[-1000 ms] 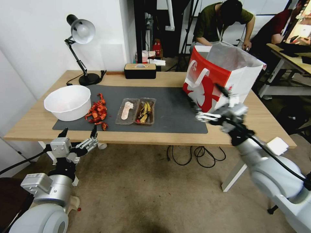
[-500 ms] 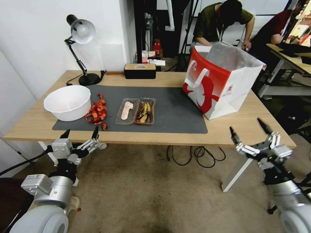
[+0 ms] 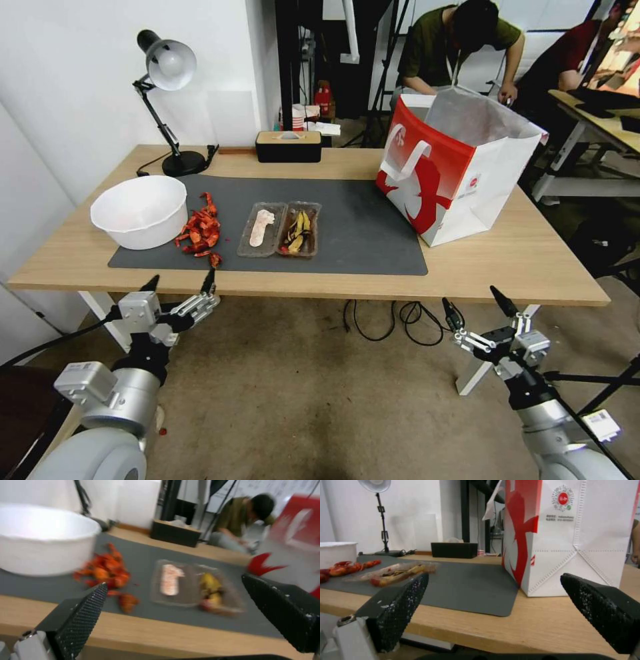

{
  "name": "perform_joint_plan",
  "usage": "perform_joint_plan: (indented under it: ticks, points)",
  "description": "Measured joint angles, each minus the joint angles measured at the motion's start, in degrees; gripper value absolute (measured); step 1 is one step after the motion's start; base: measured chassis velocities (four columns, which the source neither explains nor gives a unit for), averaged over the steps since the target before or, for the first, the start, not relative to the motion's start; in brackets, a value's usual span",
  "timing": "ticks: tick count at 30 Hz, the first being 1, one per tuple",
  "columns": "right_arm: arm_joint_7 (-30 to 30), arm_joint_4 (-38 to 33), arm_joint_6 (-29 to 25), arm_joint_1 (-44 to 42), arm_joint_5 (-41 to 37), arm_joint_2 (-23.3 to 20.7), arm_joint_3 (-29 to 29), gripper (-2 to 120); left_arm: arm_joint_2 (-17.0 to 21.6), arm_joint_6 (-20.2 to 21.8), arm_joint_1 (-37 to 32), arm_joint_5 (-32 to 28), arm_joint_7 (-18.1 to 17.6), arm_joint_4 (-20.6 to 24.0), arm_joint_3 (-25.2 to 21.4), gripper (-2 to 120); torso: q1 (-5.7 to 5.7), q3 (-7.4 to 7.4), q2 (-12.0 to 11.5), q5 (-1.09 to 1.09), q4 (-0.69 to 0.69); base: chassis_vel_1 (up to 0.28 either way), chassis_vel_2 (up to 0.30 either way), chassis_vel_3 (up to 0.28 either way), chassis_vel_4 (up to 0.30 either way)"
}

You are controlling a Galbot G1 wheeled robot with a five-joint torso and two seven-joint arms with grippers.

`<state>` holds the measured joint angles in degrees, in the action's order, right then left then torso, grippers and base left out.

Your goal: Close the disposable takeout box, then place it into the delivery bag.

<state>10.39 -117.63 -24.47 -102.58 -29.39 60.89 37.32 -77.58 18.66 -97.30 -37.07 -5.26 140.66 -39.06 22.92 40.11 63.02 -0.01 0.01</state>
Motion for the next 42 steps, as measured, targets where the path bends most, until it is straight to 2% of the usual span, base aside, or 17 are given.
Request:
perform_joint_plan:
  ticks: [2,3,5,6,7,10,11,14,19,22,23,25,27,29,33,39,42]
  points:
    - [0.0,-0.4,0.0,-0.4,0.6,0.1,0.0,100,2.2,1.6,1.8,-10.8,-4.5,1.1,0.9,100,0.0,0.0,0.0,0.01,0.0,0.0,0.0,0.0,0.0]
    - [0.0,-0.4,0.0,-0.4,0.6,0.1,0.0,100,2.2,1.6,1.8,-10.8,-4.5,1.1,0.9,100,0.0,0.0,0.0,0.01,0.0,0.0,0.0,0.0,0.0]
    - [-0.2,-0.7,0.1,-0.7,1.3,0.2,0.1,100,5.5,2.0,4.9,-24.1,-12.4,1.8,3.1,100,0.0,0.0,0.0,0.0,-0.01,0.0,0.0,0.0,0.0]
    - [-0.3,-0.7,0.1,-0.6,1.9,0.4,0.2,100,6.8,1.9,6.1,-28.3,-14.8,1.8,4.1,100,0.0,0.0,0.0,0.01,-0.01,0.0,0.0,0.0,0.0]
    - [-0.3,-0.7,0.1,-0.6,1.9,0.4,0.2,100,6.8,1.9,6.1,-28.3,-14.8,1.8,4.1,100,0.0,0.0,0.0,0.01,-0.01,0.0,0.0,0.0,0.0]
    - [-1.0,-1.2,1.2,-0.4,3.6,0.7,0.2,100,10.3,-0.2,11.2,-37.4,-19.5,0.0,8.1,100,0.0,0.0,0.0,0.0,-0.01,0.0,0.0,0.0,0.0]
    - [-1.0,-1.2,1.2,-0.4,3.6,0.7,0.2,100,10.3,-0.2,11.2,-37.4,-19.5,0.0,8.1,100,0.0,0.0,0.0,0.0,-0.01,0.0,0.0,0.0,0.0]
    - [-2.0,-2.2,2.6,-0.2,5.2,1.3,0.2,100,12.2,-2.8,17.9,-43.1,-22.8,-3.4,12.5,100,0.0,0.0,0.0,0.0,0.0,0.0,0.0,0.0,0.0]
    - [-2.5,-3.1,3.1,-0.4,7.3,2.2,0.2,100,12.5,-4.1,24.4,-46.6,-25.9,-6.8,16.3,100,0.0,0.01,0.0,0.01,0.0,0.0,0.0,0.0,0.0]
    - [-2.9,-3.4,3.3,-0.8,8.5,2.8,0.4,100,12.1,-4.4,30.5,-47.8,-30.3,-10.1,21.7,100,0.01,0.01,0.0,0.0,-0.02,0.0,0.0,0.0,0.0]
    - [-2.9,-3.4,3.3,-0.8,8.5,2.8,0.4,100,12.1,-4.4,30.5,-47.8,-30.3,-10.1,21.7,100,0.01,0.01,0.0,0.0,-0.02,0.0,0.0,0.0,0.0]
    - [-3.2,-3.4,3.5,-0.8,9.1,3.1,1.1,100,11.7,-4.4,33.9,-48.6,-33.8,-12.2,24.3,100,0.01,0.01,0.0,0.01,-0.02,0.0,0.0,0.0,0.0]
    - [-3.4,-3.4,3.5,-0.7,9.3,3.2,1.2,100,11.5,-4.4,34.6,-49.1,-35.0,-12.7,24.7,100,0.01,0.01,0.0,0.01,-0.01,0.0,0.0,0.0,0.0]
    - [-3.7,-3.4,3.7,-0.6,9.6,3.7,1.5,100,11.2,-4.4,36.4,-50.0,-38.1,-14.9,25.2,100,0.0,0.0,0.0,0.02,0.0,0.0,0.0,0.0,0.0]
    - [-3.9,-3.3,3.7,-0.6,10.0,4.1,1.6,100,11.1,-4.5,37.4,-50.3,-39.5,-16.4,25.8,100,0.0,0.0,0.0,0.01,0.0,0.0,0.0,0.0,0.0]
    - [-4.6,-2.9,3.9,-0.4,10.3,4.3,1.8,100,9.9,-4.6,42.2,-51.3,-44.1,-20.0,28.5,100,0.01,0.0,0.0,0.02,-0.01,0.0,0.0,0.0,0.0]
    - [-4.7,-2.9,3.9,-0.4,10.3,4.3,2.1,100,9.6,-4.6,43.4,-51.8,-44.9,-21.5,28.8,100,0.01,0.0,0.0,0.01,-0.01,0.0,0.0,0.0,0.0]
